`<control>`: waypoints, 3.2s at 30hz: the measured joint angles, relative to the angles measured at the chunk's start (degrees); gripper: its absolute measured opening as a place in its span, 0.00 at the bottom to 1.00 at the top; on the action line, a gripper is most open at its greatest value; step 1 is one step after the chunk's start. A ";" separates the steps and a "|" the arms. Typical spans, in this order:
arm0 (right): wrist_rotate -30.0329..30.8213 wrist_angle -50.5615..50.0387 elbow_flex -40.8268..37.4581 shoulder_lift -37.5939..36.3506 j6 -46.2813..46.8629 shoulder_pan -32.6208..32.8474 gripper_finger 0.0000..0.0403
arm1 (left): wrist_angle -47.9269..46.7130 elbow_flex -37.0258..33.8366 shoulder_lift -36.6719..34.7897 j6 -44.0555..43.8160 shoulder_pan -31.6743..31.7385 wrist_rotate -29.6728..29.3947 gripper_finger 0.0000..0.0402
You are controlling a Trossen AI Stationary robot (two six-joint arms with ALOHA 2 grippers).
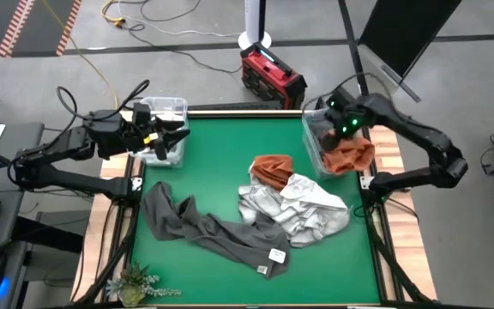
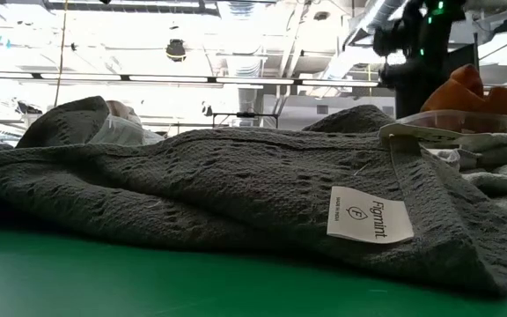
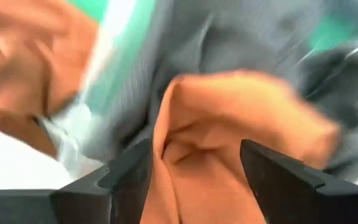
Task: Sort towels by color in basket
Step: Put the orange towel into the right transparent bin
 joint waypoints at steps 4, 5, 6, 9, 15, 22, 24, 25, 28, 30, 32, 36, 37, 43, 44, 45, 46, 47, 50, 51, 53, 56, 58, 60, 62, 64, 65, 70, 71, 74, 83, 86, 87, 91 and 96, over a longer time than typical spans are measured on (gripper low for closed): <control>1.48 -0.83 6.62 -1.05 1.18 1.00 0.71 | -0.09 0.00 0.02 0.01 0.00 0.27 0.60; 1.18 -2.20 8.22 -1.09 1.55 1.60 0.71 | -0.14 0.00 0.02 -0.02 0.01 0.38 0.60; 0.71 -4.63 9.99 -1.07 1.86 2.42 0.71 | -0.22 0.02 0.00 -0.04 0.00 0.55 0.60; 0.20 -12.33 13.34 -0.96 0.23 6.46 0.71 | -0.37 0.02 0.00 -0.37 0.00 1.85 0.60; -0.20 -19.97 12.72 -0.91 -4.48 17.61 0.71 | -1.33 0.02 0.00 -0.25 0.00 2.11 0.60; 7.69 -20.37 4.96 -0.91 -6.32 20.05 0.68 | -1.53 0.02 0.02 -0.75 0.02 2.69 0.60; 9.32 -19.20 2.33 -0.91 -7.69 18.81 0.63 | -1.55 0.02 0.00 -1.13 0.00 3.02 0.60; 9.42 -18.23 0.94 -0.87 -8.37 18.03 0.58 | -1.55 0.02 0.00 -1.30 0.01 3.03 0.60; 9.43 -14.72 -2.44 -0.87 -9.73 15.57 0.39 | -1.55 0.02 0.00 -1.85 0.01 3.03 0.60; 9.41 -11.27 -4.33 -0.87 -10.44 13.48 0.22 | -1.57 0.02 0.00 -2.03 0.02 3.03 0.60; 9.45 -7.30 -5.63 -0.87 -10.67 11.45 0.07 | -1.55 0.02 0.00 -2.15 0.01 3.03 0.60; 9.45 2.49 -7.99 -0.91 -10.94 7.54 0.07 | -1.57 0.02 0.00 -2.60 0.00 3.02 0.60; 9.45 4.81 -8.98 -0.89 -11.78 6.67 0.08 | -1.57 0.02 -0.02 -2.60 0.02 3.03 0.60; 7.60 16.44 -15.28 -0.89 -18.09 2.40 0.05 | -1.59 0.02 0.00 -2.79 0.00 3.00 0.60; 7.15 18.27 -16.60 -0.90 -18.51 1.83 0.05 | -1.59 0.02 0.00 -2.78 0.02 2.99 0.60; 6.41 20.28 -18.03 -0.91 -18.89 1.28 0.05 | -1.59 0.02 0.01 -2.74 0.00 2.96 0.60; 5.00 22.19 -19.48 -0.91 -19.24 0.75 0.05 | -1.57 0.02 0.02 -2.67 0.00 2.76 0.60; 4.10 23.61 -20.83 -0.71 -19.51 0.19 0.05 | -1.59 0.02 0.04 -2.67 0.01 2.48 0.60; 2.65 23.85 -23.22 0.97 -18.08 -0.91 0.08 | -1.58 0.02 0.04 -2.62 0.01 2.26 0.60; 2.68 23.43 -23.24 1.47 -17.32 -1.15 0.09 | -1.57 0.02 0.04 -2.62 0.02 2.22 0.60; 2.70 22.63 -23.18 1.92 -15.59 -1.42 0.11 | -1.57 0.02 0.04 -2.29 0.00 2.09 0.60; 2.78 20.31 -21.93 1.95 -14.02 -1.61 0.14 | -1.57 0.02 0.04 -1.57 0.02 1.92 0.60; 2.77 17.92 -20.11 1.89 -14.52 -1.61 0.17 | -1.57 0.02 0.04 -1.18 0.02 1.92 0.60; 2.66 14.82 -17.76 1.85 -16.01 -1.44 0.21 | -1.57 0.02 0.04 -0.84 0.02 1.92 0.60; 1.79 12.41 -15.47 1.84 -16.70 -1.28 0.27 | -1.59 0.02 0.04 -0.43 0.00 1.94 0.60; 1.49 10.71 -13.25 1.84 -16.84 -1.28 0.37 | -1.57 0.02 0.04 -0.20 0.01 1.96 0.60; 1.49 10.09 -12.23 1.84 -16.86 -1.28 0.42 | -1.59 0.02 0.04 -0.20 0.02 2.20 0.60; 4.14 4.83 -5.78 1.82 -16.86 -1.28 0.68 | -1.59 0.02 0.04 -0.18 0.00 3.71 0.60; 4.86 3.36 -3.93 1.82 -16.89 -1.28 0.72 | -1.59 0.02 0.04 -0.18 0.01 3.86 0.60; 6.06 0.61 1.98 1.79 -16.90 -1.09 0.79 | -1.59 0.02 0.04 -0.21 0.01 3.88 0.60; 6.28 5.42 13.33 1.55 -13.35 10.80 0.80 | -3.19 0.02 1.08 -0.49 0.01 3.93 0.60; 5.63 10.39 13.37 2.72 -9.67 18.76 0.80 | -3.70 0.02 1.62 -0.77 0.00 3.93 0.60; 5.57 11.76 13.39 3.80 -8.54 21.45 0.80 | -3.58 0.02 1.66 -1.03 0.00 3.93 0.60; 5.39 16.19 13.35 10.88 -5.29 29.41 0.79 | -2.54 0.02 2.30 -1.16 0.02 3.98 0.60; 3.38 16.68 13.33 20.32 -3.63 32.17 0.79 | -2.47 0.04 2.17 -0.72 0.02 4.33 0.60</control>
